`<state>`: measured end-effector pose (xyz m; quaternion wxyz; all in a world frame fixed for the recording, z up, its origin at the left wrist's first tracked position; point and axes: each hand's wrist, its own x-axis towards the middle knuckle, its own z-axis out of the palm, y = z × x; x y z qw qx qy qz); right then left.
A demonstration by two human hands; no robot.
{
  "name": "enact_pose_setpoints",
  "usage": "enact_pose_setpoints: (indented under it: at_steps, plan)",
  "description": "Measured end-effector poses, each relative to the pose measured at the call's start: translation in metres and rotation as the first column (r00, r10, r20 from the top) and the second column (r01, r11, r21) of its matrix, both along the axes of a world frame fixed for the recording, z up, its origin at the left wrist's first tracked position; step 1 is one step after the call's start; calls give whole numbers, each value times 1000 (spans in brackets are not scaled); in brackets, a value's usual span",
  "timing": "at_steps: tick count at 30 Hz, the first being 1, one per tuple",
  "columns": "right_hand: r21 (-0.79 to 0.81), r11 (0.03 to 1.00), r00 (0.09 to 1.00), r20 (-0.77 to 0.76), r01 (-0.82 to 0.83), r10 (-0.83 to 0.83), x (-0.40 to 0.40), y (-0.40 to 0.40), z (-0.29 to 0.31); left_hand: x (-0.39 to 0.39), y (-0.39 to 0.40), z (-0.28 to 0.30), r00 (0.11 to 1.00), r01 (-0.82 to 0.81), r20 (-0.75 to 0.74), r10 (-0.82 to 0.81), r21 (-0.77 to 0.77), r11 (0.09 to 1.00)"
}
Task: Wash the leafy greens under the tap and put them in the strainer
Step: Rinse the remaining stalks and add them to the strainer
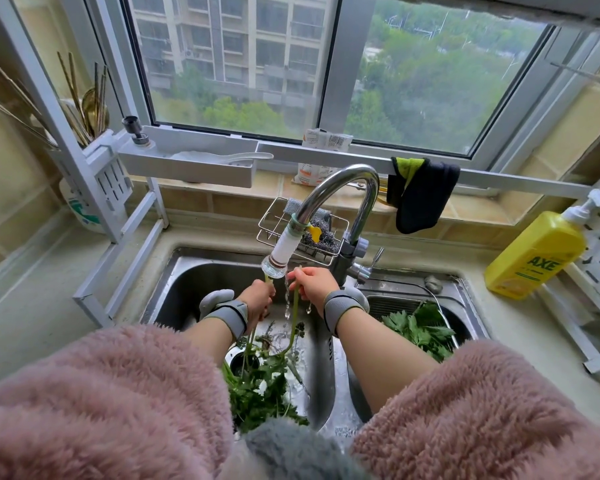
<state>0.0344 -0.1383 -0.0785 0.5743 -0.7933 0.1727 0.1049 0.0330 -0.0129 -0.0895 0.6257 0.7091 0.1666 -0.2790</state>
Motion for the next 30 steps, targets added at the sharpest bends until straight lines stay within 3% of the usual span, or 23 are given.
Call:
enact_pose_setpoints:
  at_steps: [8,13,16,19,23,27,30]
  plan:
    - [-109,988,994,-5,-111,111,2,1,-5,0,6,-2,954,176,224,-198,114,978]
    - [-25,994,991,78,-103,105,-2,-1,-1,1,9,-2,937,194,268,-225,138,971]
    - [25,996,991,101,-86,83,-2,1,5,3,9,-3,917,193,302,-260,234,953]
    - [61,994,991,107,-89,82,-2,3,7,4,8,-1,908,204,293,-298,311,928]
    - [118,990,991,114,-78,65,-1,5,10,2,5,3,946,234,189,-263,163,959]
    - [57,997,991,127,-49,42,0,6,10,2,4,4,903,318,214,-371,246,916]
    - [-11,999,985,166,-39,40,1,4,10,4,4,1,906,259,243,-345,326,909]
